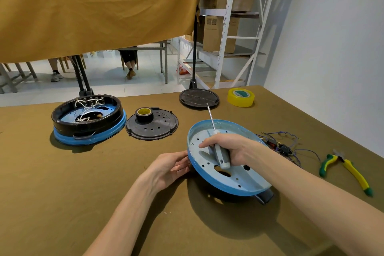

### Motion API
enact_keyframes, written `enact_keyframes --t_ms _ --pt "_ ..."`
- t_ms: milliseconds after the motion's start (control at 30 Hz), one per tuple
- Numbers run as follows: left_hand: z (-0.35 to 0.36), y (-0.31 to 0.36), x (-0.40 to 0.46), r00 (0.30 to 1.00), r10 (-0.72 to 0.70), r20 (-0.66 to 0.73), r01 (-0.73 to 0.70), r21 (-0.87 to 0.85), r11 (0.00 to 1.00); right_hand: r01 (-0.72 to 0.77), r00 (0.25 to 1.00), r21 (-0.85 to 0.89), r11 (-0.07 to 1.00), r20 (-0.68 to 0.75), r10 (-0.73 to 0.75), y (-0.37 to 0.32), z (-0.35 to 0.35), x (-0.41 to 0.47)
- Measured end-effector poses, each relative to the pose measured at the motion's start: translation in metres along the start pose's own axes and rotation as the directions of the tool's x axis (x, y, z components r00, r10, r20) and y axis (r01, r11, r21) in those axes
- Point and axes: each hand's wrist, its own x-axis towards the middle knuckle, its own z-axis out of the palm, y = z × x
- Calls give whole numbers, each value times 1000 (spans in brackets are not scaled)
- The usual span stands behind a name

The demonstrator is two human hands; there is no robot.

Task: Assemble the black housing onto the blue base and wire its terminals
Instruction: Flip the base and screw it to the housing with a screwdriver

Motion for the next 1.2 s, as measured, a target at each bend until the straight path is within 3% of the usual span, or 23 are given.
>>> enact_keyframes --t_ms 233,433,633,867,1200 --pt "-6 -1 -1 1000 25 -2 -25 116 993 0 1000 -19 1000 15 0 4 3 -3" --pt "0 1 -6 1000 13 9 -14 81 997 8 1000 -9 1000 19 -8 2 2 -9" --pt "1 -4 -7 994 91 -59 -90 27 996 16 1000 -20 1000 -26 -17 5 8 -10" --pt "1 -5 -5 993 99 -60 -96 45 994 104 988 -198 975 -91 -124 9 14 -3" --pt "2 -9 -4 990 143 -12 -143 15 990 143 982 -226 964 -87 -166 10 15 4"
